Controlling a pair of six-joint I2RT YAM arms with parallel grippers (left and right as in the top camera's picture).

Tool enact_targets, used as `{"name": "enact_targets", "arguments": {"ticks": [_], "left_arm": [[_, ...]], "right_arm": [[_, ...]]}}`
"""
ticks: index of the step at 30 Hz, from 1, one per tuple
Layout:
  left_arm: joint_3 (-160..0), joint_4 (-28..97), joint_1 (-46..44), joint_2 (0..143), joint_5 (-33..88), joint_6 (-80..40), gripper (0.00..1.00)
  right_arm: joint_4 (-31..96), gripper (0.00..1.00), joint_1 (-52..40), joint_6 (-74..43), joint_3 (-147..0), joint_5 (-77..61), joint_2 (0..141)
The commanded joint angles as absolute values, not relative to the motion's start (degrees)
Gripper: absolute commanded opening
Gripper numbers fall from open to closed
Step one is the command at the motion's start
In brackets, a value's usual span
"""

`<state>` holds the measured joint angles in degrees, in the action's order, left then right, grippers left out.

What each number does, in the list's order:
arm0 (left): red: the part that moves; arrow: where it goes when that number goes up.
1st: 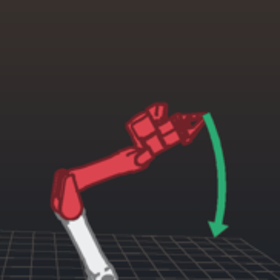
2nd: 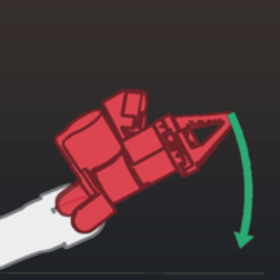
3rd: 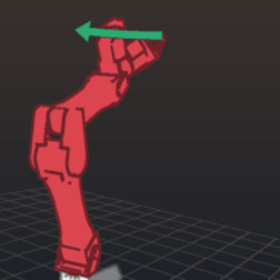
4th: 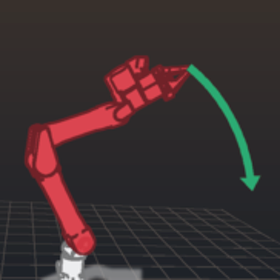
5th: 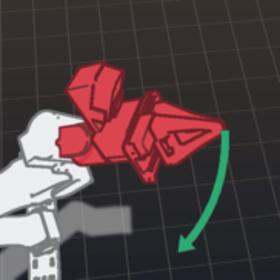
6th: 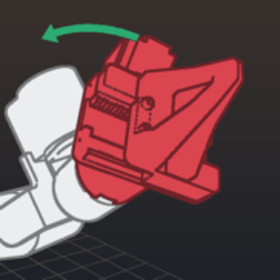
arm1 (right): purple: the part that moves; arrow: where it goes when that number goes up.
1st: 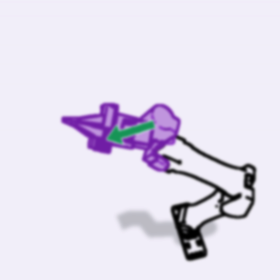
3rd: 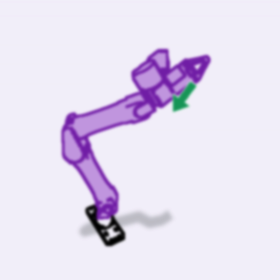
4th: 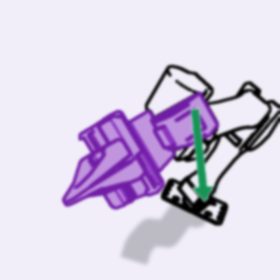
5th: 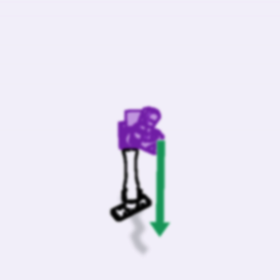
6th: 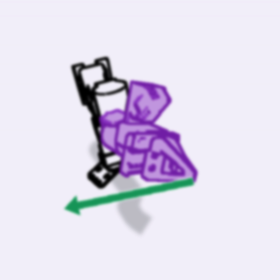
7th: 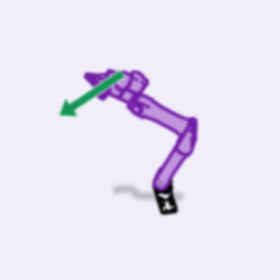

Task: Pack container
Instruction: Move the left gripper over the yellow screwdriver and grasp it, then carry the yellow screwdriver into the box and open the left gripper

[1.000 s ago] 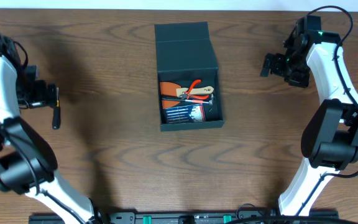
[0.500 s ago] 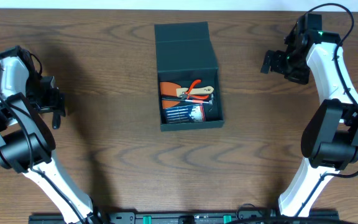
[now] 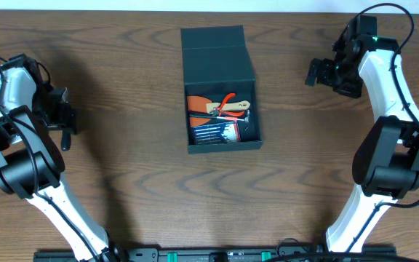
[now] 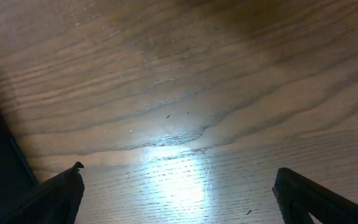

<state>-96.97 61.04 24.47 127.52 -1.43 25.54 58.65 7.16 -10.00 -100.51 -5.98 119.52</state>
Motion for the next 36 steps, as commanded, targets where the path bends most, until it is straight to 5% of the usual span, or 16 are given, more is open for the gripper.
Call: {"name": "enact_targets", "arguments": {"ticks": [1,15,18,23,36], "left_arm": [[-96.6,59.8,24.5,128.6,-0.6,26.6,0.77],[-92.8,56.6,24.5,128.6,-0.6,30.4,0.66],[-92.9,57.2,24.4,128.6,-0.6,29.7,0.49],[-92.9,59.1,23.7,128.5,-0.6,28.0,0.06],[-95.9,63.7,10.3,118.5,-0.6,28.0,0.06]], "right_arm": [[58.7,0.99,6.7,-9.1,-100.3,-5.8,120.0],[59.7,0.99,6.7,-9.1,-100.3,-5.8,120.0],[60.0,0.99,6.7,-9.1,-100.3,-5.8,120.0],[60.7,0.99,6.7,-9.1,-100.3,-5.8,120.0],[60.6,0.99,6.7,-9.2,-100.3,-6.5,120.0]]}}
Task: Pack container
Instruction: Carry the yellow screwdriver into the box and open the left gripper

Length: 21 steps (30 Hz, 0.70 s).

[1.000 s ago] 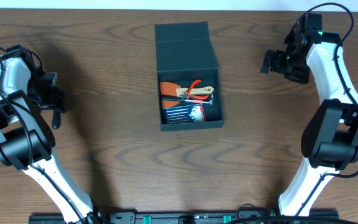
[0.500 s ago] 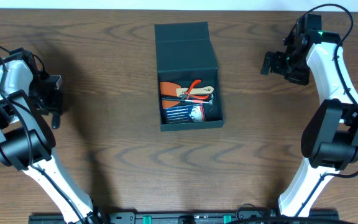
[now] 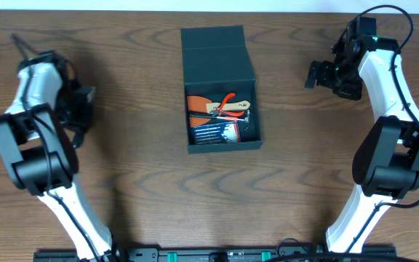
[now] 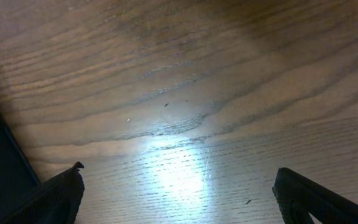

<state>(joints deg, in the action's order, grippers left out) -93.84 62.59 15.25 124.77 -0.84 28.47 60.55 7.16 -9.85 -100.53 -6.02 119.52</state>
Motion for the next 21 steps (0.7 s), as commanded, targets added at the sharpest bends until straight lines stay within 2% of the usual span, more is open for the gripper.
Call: {"name": "enact_targets", "arguments": {"ticks": [1,6,11,15,21], "left_arm": [[-96.7,64.1,8.1,116.7,-0.6,28.1,0.06],[-98.9,63.7,-3.0,107.6,-0.6,29.3,0.06],[-99.0,60.9,-16.9,99.9,-0.6,38.5,0.06],[-98.8,59.9,-26.7,99.2,-0.6,46.8,0.06],[-97.6,60.1,-35.0,103.6,-0.6,50.9,0.06]], "right_arm": [[60.6,0.99,6.7,-9.2,-100.3,-6.5,120.0],[60.7,0.99,6.7,-9.2,-100.3,-6.5,120.0],[60.6,0.99,6.7,-9.2,-100.3,-6.5,120.0],[60.6,0.99,6.7,-9.2,-100.3,-6.5,120.0],[60.9,0.99,6.7,-9.2,-100.3,-6.8,120.0]]}}
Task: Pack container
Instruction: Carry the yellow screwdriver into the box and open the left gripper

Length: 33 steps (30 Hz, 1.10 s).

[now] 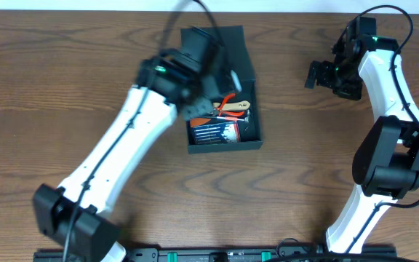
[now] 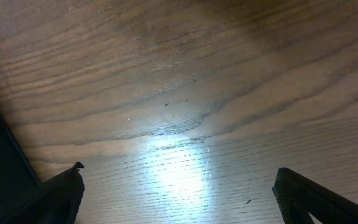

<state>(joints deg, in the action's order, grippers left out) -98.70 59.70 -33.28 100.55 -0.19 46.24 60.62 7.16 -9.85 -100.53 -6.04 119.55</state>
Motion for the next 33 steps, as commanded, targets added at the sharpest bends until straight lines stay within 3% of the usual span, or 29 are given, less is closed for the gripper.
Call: {"name": "enact_targets", "arguments": {"ticks": [1,6,18,22,25,26,28,30,33], "left_arm": [[-97.6,60.2,-35.7,104.7,-0.6,51.9,0.07],[-97.6,60.3,-37.6,110.4,-0.4,54.9,0.16],[-97.6,62.1,-38.2,117.9,7.7,54.8,0.17],[-97.6,62.6,-38.2,117.9,7.7,54.8,0.32],[-97.6,62.9,-38.2,117.9,7.7,53.0,0.53],[-97.6,62.9,-38.2,117.9,7.4,52.4,0.56],[-97.8,62.9,-38.2,117.8,4.6,50.8,0.51],[-99.0,62.8,-38.1,117.2,-1.0,47.1,0.29],[-103.3,62.7,-36.9,114.9,-8.2,39.9,0.24]], "right_arm": [[61.0,0.99,6.7,-9.2,-100.3,-7.0,120.0],[61.1,0.99,6.7,-9.2,-100.3,-7.2,120.0],[61.6,0.99,6.7,-9.2,-100.3,-7.2,120.0],[61.5,0.99,6.7,-9.4,-100.3,-7.6,120.0],[61.6,0.99,6.7,-9.4,-100.3,-8.4,120.0],[61.6,0.99,6.7,-9.4,-100.3,-8.7,120.0],[61.8,0.99,6.7,-9.4,-100.3,-9.4,120.0],[62.0,0.99,6.7,-9.4,-100.3,-10.2,120.0],[61.9,0.99,6.7,-9.4,-100.3,-13.4,120.0]]}}
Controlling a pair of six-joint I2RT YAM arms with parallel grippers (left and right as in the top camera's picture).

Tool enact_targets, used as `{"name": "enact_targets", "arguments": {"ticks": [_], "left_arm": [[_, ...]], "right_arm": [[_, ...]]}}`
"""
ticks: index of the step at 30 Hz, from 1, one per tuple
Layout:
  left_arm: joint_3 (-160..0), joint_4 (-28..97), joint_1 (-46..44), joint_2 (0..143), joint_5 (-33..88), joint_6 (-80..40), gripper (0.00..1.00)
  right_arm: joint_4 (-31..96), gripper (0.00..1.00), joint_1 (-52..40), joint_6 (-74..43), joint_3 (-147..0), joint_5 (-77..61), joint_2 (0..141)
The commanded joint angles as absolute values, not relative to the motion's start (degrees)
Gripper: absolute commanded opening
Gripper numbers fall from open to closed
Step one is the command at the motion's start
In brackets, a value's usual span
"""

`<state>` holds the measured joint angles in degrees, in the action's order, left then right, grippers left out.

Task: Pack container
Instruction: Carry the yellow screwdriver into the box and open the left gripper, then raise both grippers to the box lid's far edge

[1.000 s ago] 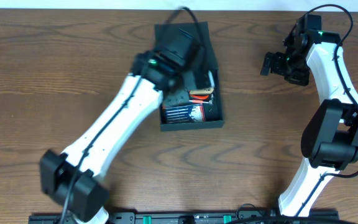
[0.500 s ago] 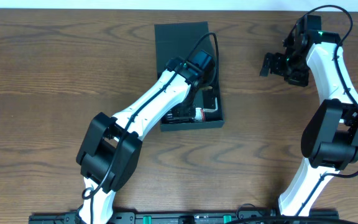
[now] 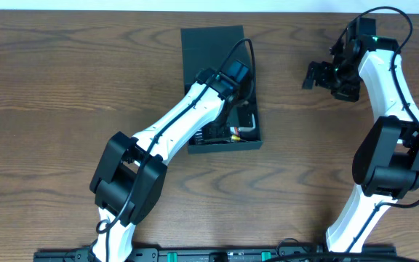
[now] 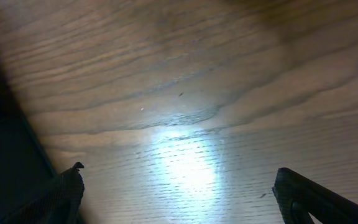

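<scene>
The dark box (image 3: 224, 145) stands mid-table with its lid (image 3: 209, 47) open behind it. My left arm reaches across the box, and the left gripper (image 3: 240, 102) is low over the right half of the interior. Its fingers do not stand out against the dark box. The arm covers most of the contents; a grey bent metal tool (image 3: 250, 127) and small coloured bits (image 3: 231, 132) show by the front wall. My right gripper (image 3: 313, 74) hovers to the right of the box. In the right wrist view the right gripper (image 4: 178, 171) is open over bare wood, holding nothing.
The wooden table (image 3: 64, 94) stretches wide on both sides of the box. In the right wrist view a dark edge of the box (image 4: 5, 162) shows at the left border. A bright light patch (image 4: 185, 162) lies on the wood between the fingers.
My left arm was over the lid and back left of the box; now it lies further right and forward, with its gripper over the interior, hiding the orange tools. The right gripper shifted only slightly.
My left arm was at the table's far left edge, then a little further in and back. Then it stretched over the box's lid and back part, and now its gripper is inside the box's outline. The right gripper stayed open beside the box throughout.
</scene>
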<state>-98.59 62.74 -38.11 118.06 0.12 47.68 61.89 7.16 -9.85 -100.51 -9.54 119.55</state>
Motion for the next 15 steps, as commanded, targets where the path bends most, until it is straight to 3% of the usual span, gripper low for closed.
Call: {"name": "enact_targets", "arguments": {"ticks": [1,4,5,7,11,15], "left_arm": [[-104.6,62.5,-36.1,114.1,-8.9,38.6,0.24],[-108.7,60.1,-31.7,111.2,-9.1,32.2,0.21],[-109.4,57.9,-29.4,110.1,-9.1,28.8,0.11],[-109.4,54.2,-24.8,108.8,-8.7,23.2,0.06],[-109.2,50.5,-14.6,109.2,2.3,18.1,0.06],[-109.2,47.4,-4.2,112.4,21.7,11.9,0.05]], "right_arm": [[61.6,0.99,6.7,-9.4,-100.3,-14.7,120.0],[59.5,0.94,6.7,-10.2,-100.3,-21.1,120.0],[58.4,0.90,6.5,-11.8,-100.3,-23.0,120.0],[56.2,0.72,6.2,-14.7,-100.3,-24.9,120.0],[50.9,0.02,4.6,-16.7,-100.3,-25.4,120.0],[44.3,0.01,2.6,-16.6,-100.3,-27.4,120.3]]}}
